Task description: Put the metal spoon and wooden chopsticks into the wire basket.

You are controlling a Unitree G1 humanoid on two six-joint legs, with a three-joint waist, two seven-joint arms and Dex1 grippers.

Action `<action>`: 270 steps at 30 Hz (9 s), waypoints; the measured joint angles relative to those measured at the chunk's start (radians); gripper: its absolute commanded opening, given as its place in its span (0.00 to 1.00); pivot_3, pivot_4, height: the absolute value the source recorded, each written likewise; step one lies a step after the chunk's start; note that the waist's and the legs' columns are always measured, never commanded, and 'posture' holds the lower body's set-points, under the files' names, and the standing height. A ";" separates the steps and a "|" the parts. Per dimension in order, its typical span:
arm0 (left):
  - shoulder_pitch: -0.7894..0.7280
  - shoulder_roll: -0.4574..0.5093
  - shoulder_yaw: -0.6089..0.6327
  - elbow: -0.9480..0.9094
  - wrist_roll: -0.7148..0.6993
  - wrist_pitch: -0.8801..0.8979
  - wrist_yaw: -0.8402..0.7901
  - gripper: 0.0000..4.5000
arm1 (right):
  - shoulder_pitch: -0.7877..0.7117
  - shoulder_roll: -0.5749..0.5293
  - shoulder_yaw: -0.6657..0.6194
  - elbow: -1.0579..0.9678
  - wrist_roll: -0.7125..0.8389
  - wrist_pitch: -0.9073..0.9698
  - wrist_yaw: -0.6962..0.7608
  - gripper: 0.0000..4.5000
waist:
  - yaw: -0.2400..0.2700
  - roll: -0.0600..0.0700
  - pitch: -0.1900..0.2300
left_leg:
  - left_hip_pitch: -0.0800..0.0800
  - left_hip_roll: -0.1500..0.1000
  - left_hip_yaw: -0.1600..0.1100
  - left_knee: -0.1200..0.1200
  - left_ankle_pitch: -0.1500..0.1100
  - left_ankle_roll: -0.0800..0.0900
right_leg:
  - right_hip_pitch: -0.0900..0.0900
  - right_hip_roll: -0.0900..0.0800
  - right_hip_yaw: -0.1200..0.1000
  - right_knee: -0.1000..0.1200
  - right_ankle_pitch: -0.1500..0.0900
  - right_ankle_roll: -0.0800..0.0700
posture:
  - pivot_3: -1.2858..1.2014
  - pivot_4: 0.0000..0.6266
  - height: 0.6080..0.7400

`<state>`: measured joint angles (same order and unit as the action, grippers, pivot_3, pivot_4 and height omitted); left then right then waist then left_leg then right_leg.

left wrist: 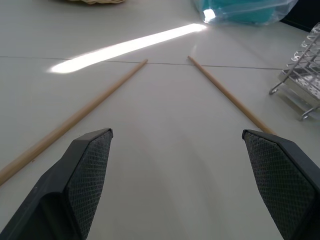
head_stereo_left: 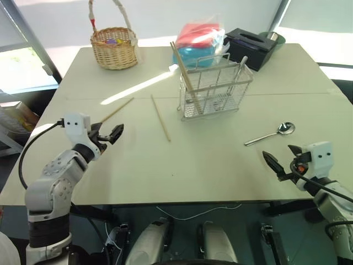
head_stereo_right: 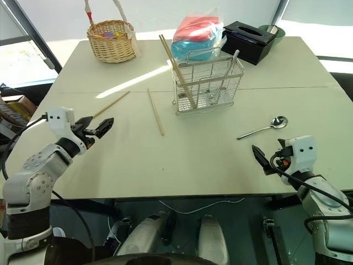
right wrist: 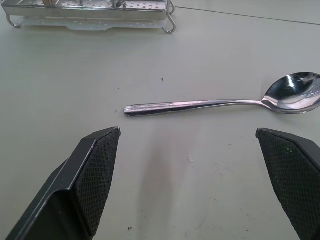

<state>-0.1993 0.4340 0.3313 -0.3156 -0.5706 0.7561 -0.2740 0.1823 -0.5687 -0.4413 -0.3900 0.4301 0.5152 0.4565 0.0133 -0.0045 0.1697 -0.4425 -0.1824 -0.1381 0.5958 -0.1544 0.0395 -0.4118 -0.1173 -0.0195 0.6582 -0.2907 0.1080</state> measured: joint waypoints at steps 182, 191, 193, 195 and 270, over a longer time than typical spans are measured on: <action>-0.520 0.049 -0.312 0.151 -0.106 0.016 -0.530 0.98 | -0.720 0.076 -0.110 0.565 0.022 0.230 -0.392 0.01 | -0.023 -0.001 0.005 | 0.006 0.003 0.005 0.002 0.003 0.002 | -0.002 0.009 0.015 0.006 0.006 0.002 | 0.52 0.24 0.86; -0.528 0.039 -0.312 0.185 -0.084 -0.028 -0.529 0.98 | -1.017 -0.045 -0.008 0.457 -0.040 0.135 -0.387 0.01 | -0.032 0.000 0.005 | 0.005 0.004 0.006 0.000 0.003 0.002 | -0.005 0.009 0.015 0.007 0.006 0.002 | 0.52 0.24 0.86; -0.542 0.035 -0.311 0.196 -0.073 -0.044 -0.524 0.98 | -1.085 -0.031 0.035 0.461 -0.054 0.090 -0.377 0.01 | -0.030 0.000 0.006 | 0.003 0.004 0.006 0.000 0.003 0.002 | -0.006 0.010 0.015 0.007 0.006 0.002 | 0.52 0.24 0.86; -0.552 0.036 -0.304 0.200 -0.068 -0.061 -0.514 0.98 | -1.142 0.005 0.073 0.494 -0.068 0.039 -0.371 0.01 | -0.028 0.000 0.005 | 0.002 0.004 0.006 0.001 0.003 0.001 | -0.007 0.010 0.015 0.007 0.006 0.002 | 0.52 0.24 0.86; -0.646 0.365 -0.270 1.149 0.345 -0.481 -0.656 0.98 | -0.268 -0.144 0.155 -0.290 0.326 0.376 -0.031 0.89 | -0.019 -0.005 0.004 | -0.002 0.005 0.006 0.003 0.002 -0.001 | -0.012 0.011 0.016 0.007 0.008 0.001 | 0.52 0.24 0.86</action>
<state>-0.8457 0.7987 0.0612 0.8334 -0.2258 0.2755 -0.9299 -0.0855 -0.7130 -0.2858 -0.6798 0.7563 0.8916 0.4257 -0.0062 -0.0092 0.1733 -0.4445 -0.1772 -0.1318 0.5987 -0.1522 0.0389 -0.4235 -0.1065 -0.0038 0.6648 -0.2829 0.1086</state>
